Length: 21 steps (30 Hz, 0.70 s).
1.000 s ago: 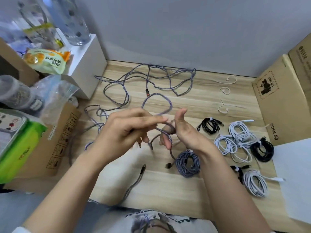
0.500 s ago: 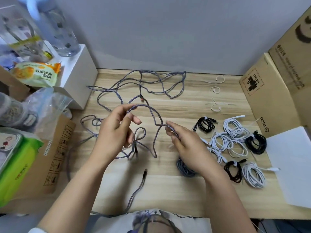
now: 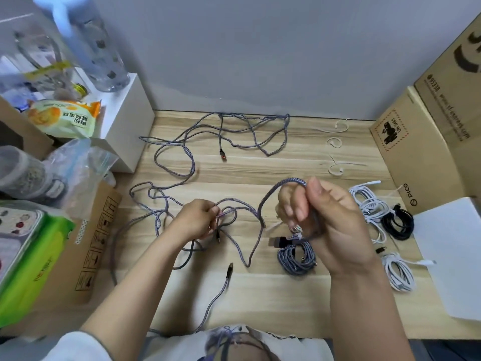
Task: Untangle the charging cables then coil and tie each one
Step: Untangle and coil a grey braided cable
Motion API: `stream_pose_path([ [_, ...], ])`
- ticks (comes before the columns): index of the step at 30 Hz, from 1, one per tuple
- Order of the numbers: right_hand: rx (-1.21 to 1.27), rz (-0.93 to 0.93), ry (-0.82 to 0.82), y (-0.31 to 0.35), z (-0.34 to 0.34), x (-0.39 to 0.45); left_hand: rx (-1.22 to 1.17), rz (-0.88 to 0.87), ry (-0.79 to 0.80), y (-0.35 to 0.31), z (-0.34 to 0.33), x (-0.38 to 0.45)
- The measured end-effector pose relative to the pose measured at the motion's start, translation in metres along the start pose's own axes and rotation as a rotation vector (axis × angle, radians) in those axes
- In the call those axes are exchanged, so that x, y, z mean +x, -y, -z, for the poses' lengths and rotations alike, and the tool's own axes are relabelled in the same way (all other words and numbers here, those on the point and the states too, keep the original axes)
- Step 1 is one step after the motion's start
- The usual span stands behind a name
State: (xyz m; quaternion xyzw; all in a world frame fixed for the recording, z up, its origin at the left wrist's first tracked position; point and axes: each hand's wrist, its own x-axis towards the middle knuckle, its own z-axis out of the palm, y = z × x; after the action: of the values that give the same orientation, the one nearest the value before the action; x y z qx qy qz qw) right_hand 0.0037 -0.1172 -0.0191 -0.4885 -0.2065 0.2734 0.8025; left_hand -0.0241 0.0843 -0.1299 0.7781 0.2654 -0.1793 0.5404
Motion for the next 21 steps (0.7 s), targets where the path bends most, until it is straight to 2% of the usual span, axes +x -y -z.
stream_pose_path([
  [2, -0.005, 0.036, -0.062, -0.004, -0.005, 0.005, 0.03, 0.037, 0.086, -0.001, 0.0, 0.004],
  [4, -0.08, 0.071, -0.142, -0.009, -0.01, 0.01, 0.175, 0.054, 0.125, -0.001, 0.001, 0.008],
  [7, -0.139, 0.169, -0.247, -0.009, -0.015, 0.012, 0.408, 0.099, 0.113, 0.001, 0.0, 0.017],
  [10, -0.181, 0.312, -0.245, 0.0, -0.015, 0.014, 0.587, 0.141, 0.093, 0.006, -0.002, 0.024],
  [13, -0.234, 0.339, -0.225, 0.007, -0.018, 0.017, 0.682, 0.021, 0.072, 0.003, 0.0, 0.021],
  [14, -0.259, 0.33, -0.236, 0.008, -0.02, 0.018, 0.683, -0.056, 0.007, -0.002, 0.003, 0.018],
  [16, -0.322, 0.296, -0.263, 0.006, -0.022, 0.019, 0.548, -0.23, -0.203, -0.019, 0.013, 0.001],
  [18, -0.352, 0.265, -0.271, 0.002, -0.026, 0.019, 0.079, -0.422, -0.336, -0.043, 0.022, -0.031],
  [19, -0.359, 0.253, -0.275, 0.001, -0.029, 0.02, -0.18, -0.488, -0.314, -0.057, 0.026, -0.051],
  [21, -0.383, 0.241, -0.308, -0.004, -0.034, 0.022, -0.441, -0.572, -0.079, -0.079, 0.03, -0.089],
])
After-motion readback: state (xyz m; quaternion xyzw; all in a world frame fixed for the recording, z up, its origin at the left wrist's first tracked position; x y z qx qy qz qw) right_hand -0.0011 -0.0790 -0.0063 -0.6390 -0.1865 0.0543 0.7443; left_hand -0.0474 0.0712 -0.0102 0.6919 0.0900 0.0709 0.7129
